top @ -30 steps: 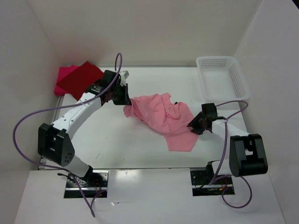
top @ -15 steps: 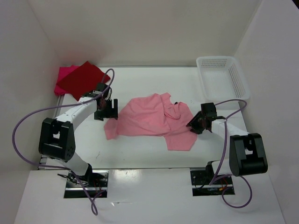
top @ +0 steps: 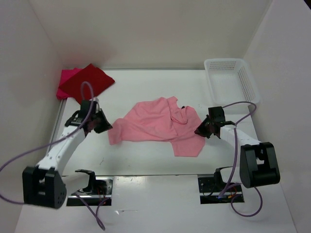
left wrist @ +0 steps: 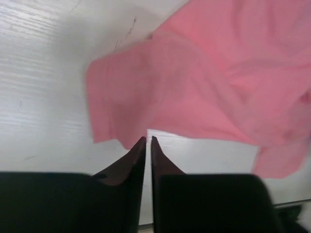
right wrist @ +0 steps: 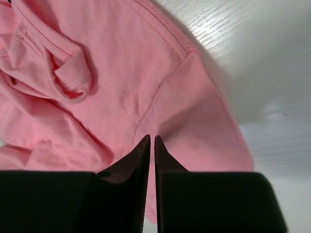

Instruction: Fold and stack the t-shirts

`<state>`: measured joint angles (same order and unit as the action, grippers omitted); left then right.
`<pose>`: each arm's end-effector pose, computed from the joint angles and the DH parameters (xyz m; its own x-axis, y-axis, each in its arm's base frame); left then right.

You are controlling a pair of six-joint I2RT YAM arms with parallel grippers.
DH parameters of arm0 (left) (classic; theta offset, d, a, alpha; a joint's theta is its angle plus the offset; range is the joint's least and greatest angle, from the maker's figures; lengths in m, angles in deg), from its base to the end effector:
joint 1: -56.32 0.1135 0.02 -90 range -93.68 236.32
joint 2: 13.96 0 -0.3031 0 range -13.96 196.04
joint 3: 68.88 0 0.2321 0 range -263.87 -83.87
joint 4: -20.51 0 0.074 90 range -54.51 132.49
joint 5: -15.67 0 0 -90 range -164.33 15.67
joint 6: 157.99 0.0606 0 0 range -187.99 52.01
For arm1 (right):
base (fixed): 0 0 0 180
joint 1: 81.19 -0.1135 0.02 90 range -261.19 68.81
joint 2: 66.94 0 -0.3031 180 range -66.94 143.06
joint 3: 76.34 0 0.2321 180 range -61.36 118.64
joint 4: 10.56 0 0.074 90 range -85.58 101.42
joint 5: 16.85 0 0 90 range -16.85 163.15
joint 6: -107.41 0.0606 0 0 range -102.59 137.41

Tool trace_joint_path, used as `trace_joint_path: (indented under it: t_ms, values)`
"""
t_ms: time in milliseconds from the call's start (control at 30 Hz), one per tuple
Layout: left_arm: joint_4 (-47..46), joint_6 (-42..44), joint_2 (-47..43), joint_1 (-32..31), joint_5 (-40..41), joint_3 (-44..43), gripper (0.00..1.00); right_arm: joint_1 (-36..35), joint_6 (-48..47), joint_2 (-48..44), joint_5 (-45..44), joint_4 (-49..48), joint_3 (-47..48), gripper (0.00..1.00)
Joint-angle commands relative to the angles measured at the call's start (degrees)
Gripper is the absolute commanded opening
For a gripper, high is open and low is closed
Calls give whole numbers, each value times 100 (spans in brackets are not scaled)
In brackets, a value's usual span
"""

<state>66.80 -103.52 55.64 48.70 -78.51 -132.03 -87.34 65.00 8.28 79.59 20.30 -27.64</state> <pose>0.2238 -0.0344 0.2645 -0.7443 -0.4852 -0.4590 -0.3152 0.8610 -0.3990 0.2207 0.0306 0.1899 -0.6878 0.6638 -0.2938 0.5060 0.7286 0.4617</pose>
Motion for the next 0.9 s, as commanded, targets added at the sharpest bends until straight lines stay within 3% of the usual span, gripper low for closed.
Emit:
trace_joint_path:
  t_ms: [0, 33, 100, 133, 200, 333, 533, 700, 800, 867]
  values:
    - [-599, -1559, -1103, 471, -460, 674, 8, -192, -57, -140, -116, 29, 302, 10]
    - [-887, -2093, -1211, 533, -695, 1190, 2, -367, -57, -78, -186, 90, 407, 9]
    - [-1082, -2684, -1212, 612, -986, 1615, 2, -527, -57, -78, -292, 152, 504, 9]
    - [-1153, -2887, -1212, 612, -1040, 1800, 17, -588, -57, -78, -292, 152, 583, 9]
    - [-1153, -3240, -1388, 673, -1040, 2301, 34, -650, -5, -78, -240, 152, 636, 11]
    - [-1092, -3802, -1450, 674, -663, 2645, 47, -650, -57, -183, -108, 283, 768, 15]
    - [-1329, -4374, -1704, 674, -259, 2882, 48, -650, -110, -288, 208, 285, 778, 16]
    - [-1435, -4885, -2564, 674, 215, 3426, 49, -650, -171, -341, 331, 284, 777, 17]
    - [-1233, -5025, -3285, 727, 330, 3542, 44, -650, -224, -403, 384, 284, 777, 17]
    - [-1172, -5025, -3287, 727, 331, 3542, 42, -650, -224, -455, 385, 284, 830, 17]
